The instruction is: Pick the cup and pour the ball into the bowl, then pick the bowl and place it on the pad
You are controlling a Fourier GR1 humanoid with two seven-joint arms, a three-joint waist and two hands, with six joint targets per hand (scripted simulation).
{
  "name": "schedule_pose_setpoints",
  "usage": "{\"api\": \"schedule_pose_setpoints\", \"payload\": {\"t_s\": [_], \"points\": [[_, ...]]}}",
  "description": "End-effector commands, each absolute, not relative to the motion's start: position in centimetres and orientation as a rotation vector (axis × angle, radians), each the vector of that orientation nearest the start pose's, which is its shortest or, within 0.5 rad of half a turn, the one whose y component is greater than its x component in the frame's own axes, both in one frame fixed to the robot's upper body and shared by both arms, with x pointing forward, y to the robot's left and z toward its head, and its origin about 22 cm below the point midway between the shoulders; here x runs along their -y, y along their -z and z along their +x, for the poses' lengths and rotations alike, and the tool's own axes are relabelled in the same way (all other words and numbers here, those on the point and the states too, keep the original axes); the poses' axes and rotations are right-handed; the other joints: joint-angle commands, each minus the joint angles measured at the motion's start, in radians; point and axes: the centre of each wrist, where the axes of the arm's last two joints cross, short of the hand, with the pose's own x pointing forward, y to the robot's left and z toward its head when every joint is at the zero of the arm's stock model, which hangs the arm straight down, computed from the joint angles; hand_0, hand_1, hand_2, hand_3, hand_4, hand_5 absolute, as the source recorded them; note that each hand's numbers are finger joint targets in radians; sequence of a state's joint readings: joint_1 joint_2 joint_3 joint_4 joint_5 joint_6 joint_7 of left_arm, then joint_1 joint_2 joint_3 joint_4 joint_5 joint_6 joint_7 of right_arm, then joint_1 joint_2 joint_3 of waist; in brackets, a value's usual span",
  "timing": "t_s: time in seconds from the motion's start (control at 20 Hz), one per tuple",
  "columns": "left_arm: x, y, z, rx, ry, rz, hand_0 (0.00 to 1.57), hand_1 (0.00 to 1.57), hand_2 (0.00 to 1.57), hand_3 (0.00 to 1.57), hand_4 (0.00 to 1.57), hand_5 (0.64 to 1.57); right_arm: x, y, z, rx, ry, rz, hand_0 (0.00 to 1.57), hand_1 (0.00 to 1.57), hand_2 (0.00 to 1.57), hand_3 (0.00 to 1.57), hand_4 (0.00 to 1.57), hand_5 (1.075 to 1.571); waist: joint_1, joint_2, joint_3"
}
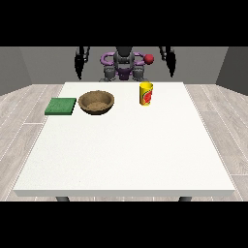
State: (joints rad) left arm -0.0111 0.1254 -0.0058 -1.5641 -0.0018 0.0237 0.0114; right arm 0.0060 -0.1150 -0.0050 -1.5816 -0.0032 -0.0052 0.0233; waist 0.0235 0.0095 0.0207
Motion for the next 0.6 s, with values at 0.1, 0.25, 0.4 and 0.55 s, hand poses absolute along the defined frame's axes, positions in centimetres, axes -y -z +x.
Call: {"api": "schedule_pose_setpoints", "payload": {"t_s": [0.1, 0.25, 0.4, 0.55], "points": [[-26.2, -3.2, 24.7, 1.59, 0.114, 0.124, 0.0, 0.0, 0.0, 0.0, 0.0, 1.562, 26.0, -3.2, 24.3, 1.588, -0.094, -0.102, 0.0, 0.0, 0.0, 0.0, 0.58, 1.57, 0.003, -0.211, -0.0141], [-26.4, -4.3, 24.9, 1.59, 0.126, 0.124, 0.0, 0.0, 0.0, 0.0, 0.0, 1.562, 26.1, -4.4, 24.4, 1.594, -0.104, -0.102, 0.0, 0.0, 0.0, 0.0, 0.58, 1.57, -0.001, -0.293, -0.0163], [-21.9, -1.5, 20.8, 1.377, -0.084, -0.121, 0.0, 0.0, 0.0, 0.0, 0.0, 1.563, 24.8, -1.8, 20.6, 1.373, 0.095, 0.07, 0.0, 0.0, 0.0, 0.0, 0.52, 1.57, -0.023, -0.495, -0.0206], [-22.5, -3.4, 19.6, 1.343, -0.097, -0.116, 0.0, 0.0, 0.0, 0.0, 0.0, 1.555, 24.5, -2.4, 19.0, 1.315, 0.142, 0.055, 0.0, 0.0, 0.0, 0.0, 0.53, 1.569, -0.011, -0.5, -0.0205]]}}
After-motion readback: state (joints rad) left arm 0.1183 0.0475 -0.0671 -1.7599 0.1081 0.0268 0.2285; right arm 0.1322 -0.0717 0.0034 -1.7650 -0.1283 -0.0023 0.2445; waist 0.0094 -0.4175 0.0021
